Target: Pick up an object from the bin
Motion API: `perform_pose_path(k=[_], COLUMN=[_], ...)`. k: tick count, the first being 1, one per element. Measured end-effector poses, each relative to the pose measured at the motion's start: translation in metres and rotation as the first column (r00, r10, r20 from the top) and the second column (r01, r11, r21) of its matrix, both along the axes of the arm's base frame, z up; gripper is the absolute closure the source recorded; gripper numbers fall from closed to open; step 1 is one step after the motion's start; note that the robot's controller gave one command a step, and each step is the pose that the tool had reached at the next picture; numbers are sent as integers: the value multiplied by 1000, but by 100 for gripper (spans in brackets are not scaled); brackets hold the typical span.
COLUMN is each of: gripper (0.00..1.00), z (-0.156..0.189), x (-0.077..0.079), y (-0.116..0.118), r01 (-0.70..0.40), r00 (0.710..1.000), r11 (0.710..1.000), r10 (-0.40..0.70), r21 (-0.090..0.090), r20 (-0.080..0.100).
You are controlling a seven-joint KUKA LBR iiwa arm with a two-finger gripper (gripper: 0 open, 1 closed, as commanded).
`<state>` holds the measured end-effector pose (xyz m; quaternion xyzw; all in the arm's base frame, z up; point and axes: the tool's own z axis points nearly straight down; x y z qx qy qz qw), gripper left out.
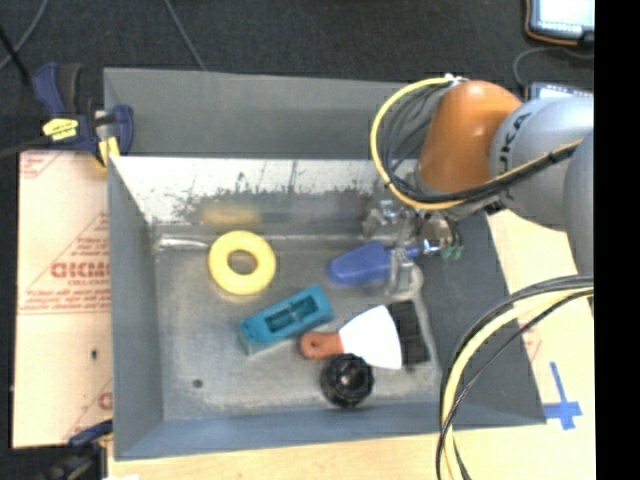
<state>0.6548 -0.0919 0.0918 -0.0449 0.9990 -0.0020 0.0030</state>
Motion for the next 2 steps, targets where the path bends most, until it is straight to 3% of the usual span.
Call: perform_pose_path(k=[1, 2], gripper=[0, 0], z=[6, 25], x=[-4, -1], y=[6, 13], r01=[-38, -35], r00=[999, 999], r11=[999, 999], r10=[38, 35], r21=[0, -1], r20=[-4, 6])
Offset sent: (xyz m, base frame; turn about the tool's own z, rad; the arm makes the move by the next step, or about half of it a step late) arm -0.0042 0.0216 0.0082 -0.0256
